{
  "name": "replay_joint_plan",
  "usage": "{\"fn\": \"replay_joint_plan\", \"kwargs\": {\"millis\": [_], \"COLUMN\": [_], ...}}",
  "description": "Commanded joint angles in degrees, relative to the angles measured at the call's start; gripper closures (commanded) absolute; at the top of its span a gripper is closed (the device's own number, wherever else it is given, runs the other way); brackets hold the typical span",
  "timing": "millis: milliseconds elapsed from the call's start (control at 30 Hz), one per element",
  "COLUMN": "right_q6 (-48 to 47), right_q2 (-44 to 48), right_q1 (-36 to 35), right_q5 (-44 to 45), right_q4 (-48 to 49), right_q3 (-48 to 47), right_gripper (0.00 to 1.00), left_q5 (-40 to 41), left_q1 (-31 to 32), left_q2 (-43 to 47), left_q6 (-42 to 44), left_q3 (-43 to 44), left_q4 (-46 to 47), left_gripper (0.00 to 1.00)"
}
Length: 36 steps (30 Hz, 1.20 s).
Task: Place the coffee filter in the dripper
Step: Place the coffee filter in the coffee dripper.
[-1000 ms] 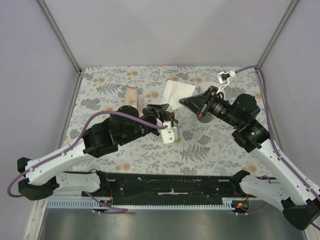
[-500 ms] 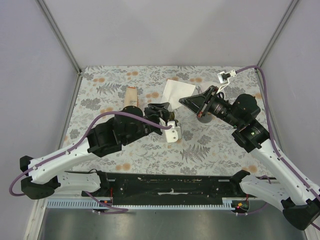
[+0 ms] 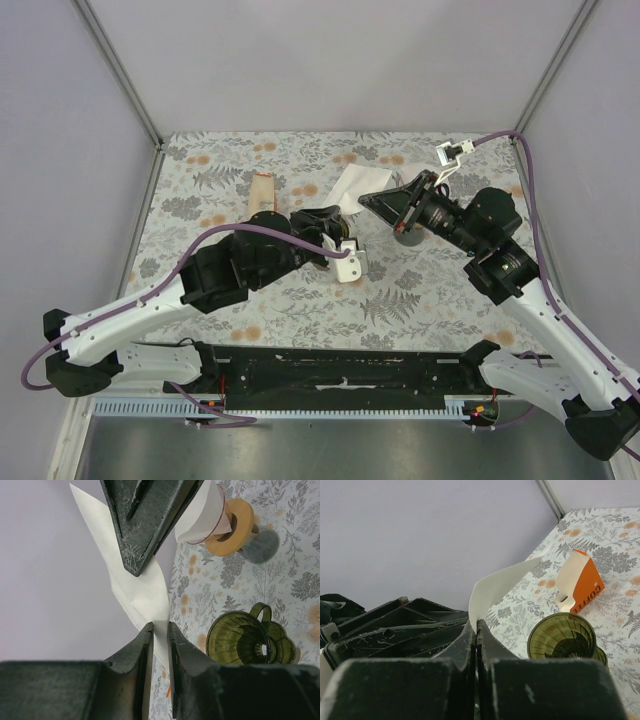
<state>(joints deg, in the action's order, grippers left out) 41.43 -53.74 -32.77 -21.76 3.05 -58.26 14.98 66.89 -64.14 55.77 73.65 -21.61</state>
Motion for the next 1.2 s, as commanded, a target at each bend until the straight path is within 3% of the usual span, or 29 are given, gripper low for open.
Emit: {"fn": "replay_joint_plan", "kwargs": {"millis": [0, 133, 233, 367, 500, 667, 900, 1033, 1167], "right_q6": [0.2, 0.5, 0.5, 0.4, -1.7, -4.4, -11.8, -13.2, -11.2], "right_q2": [-0.1, -0.3, -0.5, -0.6, -1.5, -2.2, 0.0, 1.2, 0.0], "right_q1": [0.1, 0.1, 0.1, -0.1, 0.1, 0.0, 0.1, 0.1, 0.1], "right_q5": [-0.6, -0.5, -0.7, -0.9, -3.1, -5.6, -12.2, -14.6, -16.2], "right_q4": [2.5, 2.5, 2.7, 3.5, 4.7, 5.7, 5.7, 6.6, 9.3], "right_q3": [-0.2, 0.1, 0.1, 0.1, -0.5, -1.1, 0.7, 3.0, 4.7], "right_gripper": [1.0, 1.0, 1.0, 1.0, 1.0, 0.77, 0.51, 0.48, 0.59], "left_q5": [2.4, 2.5, 2.1, -0.2, -1.5, -7.1, -18.8, -26.4, -29.6], "left_q1": [0.4, 0.7, 1.0, 1.0, 0.9, -2.5, -13.5, -18.1, -19.0], "left_q2": [0.1, 0.1, 0.3, -0.1, -1.2, -1.5, -1.0, 1.0, 2.5], "left_q6": [3.4, 4.0, 3.7, -0.1, -10.8, -26.6, -48.4, -57.9, -59.8], "left_q3": [0.1, -0.2, 0.0, 1.1, 4.0, 7.3, 9.3, 6.9, 4.3], "left_q4": [4.6, 4.8, 4.7, 1.6, -3.2, -6.3, -6.1, -3.5, -1.1], "left_gripper": [0.77, 0.83, 0.97, 0.98, 0.98, 0.98, 0.98, 0.98, 0.98]}}
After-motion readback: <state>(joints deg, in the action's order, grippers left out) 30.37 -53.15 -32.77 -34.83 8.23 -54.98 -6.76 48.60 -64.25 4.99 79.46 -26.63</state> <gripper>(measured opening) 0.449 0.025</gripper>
